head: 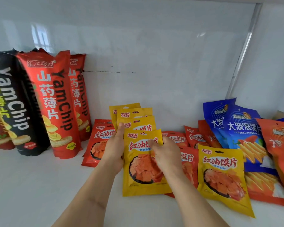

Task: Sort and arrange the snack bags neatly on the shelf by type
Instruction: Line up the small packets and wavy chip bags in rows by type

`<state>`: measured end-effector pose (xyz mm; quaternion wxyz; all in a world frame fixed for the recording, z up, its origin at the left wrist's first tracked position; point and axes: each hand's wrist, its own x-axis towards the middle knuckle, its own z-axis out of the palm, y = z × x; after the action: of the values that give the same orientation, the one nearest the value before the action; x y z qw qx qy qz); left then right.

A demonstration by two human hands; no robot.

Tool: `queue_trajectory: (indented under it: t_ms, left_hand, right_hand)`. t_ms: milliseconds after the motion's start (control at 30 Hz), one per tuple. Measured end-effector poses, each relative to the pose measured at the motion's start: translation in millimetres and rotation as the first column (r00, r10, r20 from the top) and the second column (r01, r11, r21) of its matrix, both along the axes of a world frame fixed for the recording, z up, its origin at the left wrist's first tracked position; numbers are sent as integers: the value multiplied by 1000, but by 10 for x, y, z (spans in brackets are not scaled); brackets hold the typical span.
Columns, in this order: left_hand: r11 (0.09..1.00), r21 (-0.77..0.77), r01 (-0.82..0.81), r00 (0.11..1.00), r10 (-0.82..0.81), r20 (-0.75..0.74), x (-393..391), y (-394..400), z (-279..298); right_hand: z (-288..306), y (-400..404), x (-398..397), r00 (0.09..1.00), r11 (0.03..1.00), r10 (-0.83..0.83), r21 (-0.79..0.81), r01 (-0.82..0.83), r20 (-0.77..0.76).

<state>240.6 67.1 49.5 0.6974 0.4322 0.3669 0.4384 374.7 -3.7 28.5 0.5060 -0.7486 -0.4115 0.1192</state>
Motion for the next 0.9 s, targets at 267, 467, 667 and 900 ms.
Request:
queue_trajectory:
  t_ms: [267,467,667,900]
  left_hand:
    - [973,220,-68,974,113,-197,-159,125,-19]
    - [952,303,-36,883,172,-437,-98,240,-109]
    - [945,326,40,868,129,-480,263,220,-122]
    - [974,220,59,863,61,-502,473,336,-199]
  right_hand:
    - [-50,106,-306,999,997,-35,66,33,23]
    - [-221,53,-325,991,992,-34,-120,50,132]
    - [-292,8,-19,988,985,-102,-125,116,115]
    - [-298,-1,75,967,967,-158,-169,193,202]
